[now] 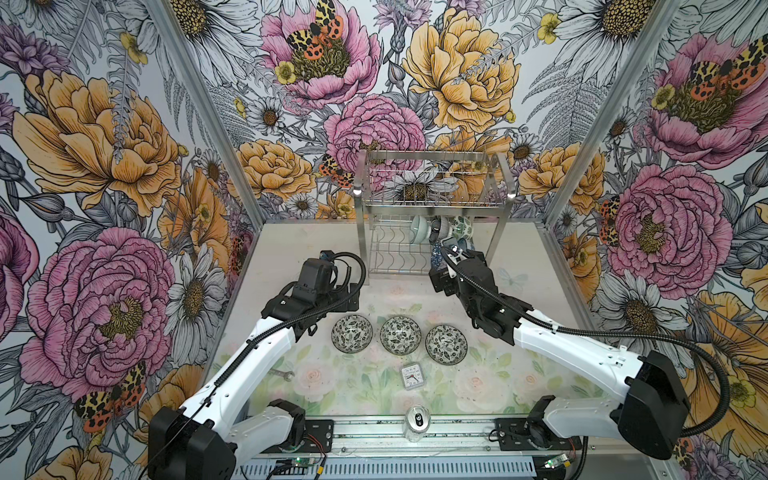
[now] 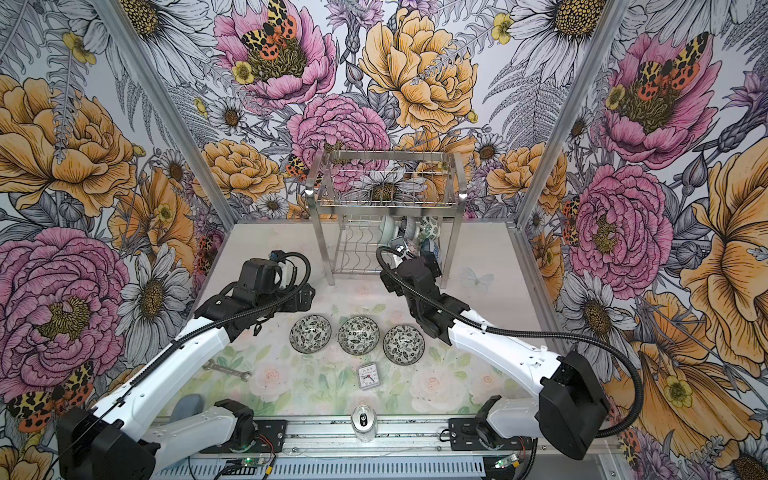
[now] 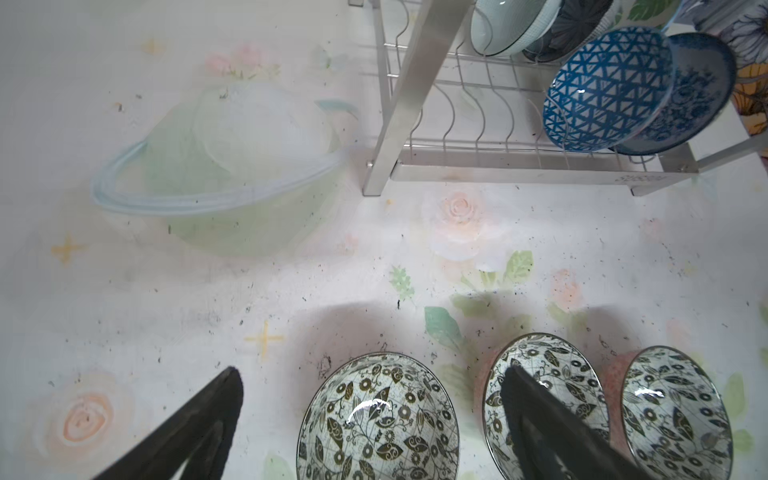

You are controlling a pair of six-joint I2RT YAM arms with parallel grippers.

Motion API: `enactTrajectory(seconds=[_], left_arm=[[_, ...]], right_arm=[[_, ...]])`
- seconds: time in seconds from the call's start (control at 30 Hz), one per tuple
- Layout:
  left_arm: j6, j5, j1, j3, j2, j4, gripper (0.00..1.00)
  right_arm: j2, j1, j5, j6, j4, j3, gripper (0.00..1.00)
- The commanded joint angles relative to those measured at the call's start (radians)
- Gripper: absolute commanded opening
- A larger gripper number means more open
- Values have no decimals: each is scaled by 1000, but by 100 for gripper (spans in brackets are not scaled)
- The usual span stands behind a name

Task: Load the bowls into the dish rack
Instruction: 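Open the right gripper and draw it back from the rack, then lower the left gripper onto the nearest leaf-patterned bowl rim and close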

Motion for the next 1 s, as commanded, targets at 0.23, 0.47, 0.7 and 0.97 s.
enactTrajectory(seconds=[0.23, 0.47, 0.7, 0.97], left_arm=[[-215, -11, -17, -181, -26, 52, 99], [-247, 10, -25, -263, 25, 130, 99], [-243, 8, -28, -303, 73, 168, 93], [-236, 17, -31, -308, 111, 194, 58]], right_arm=[[-50, -46, -50, 116, -54, -43, 100], [-46, -57, -63, 135, -55, -45, 100], [-44, -68, -72, 146, -62, -45, 99], [-46, -74, -81, 152, -69, -46, 99]])
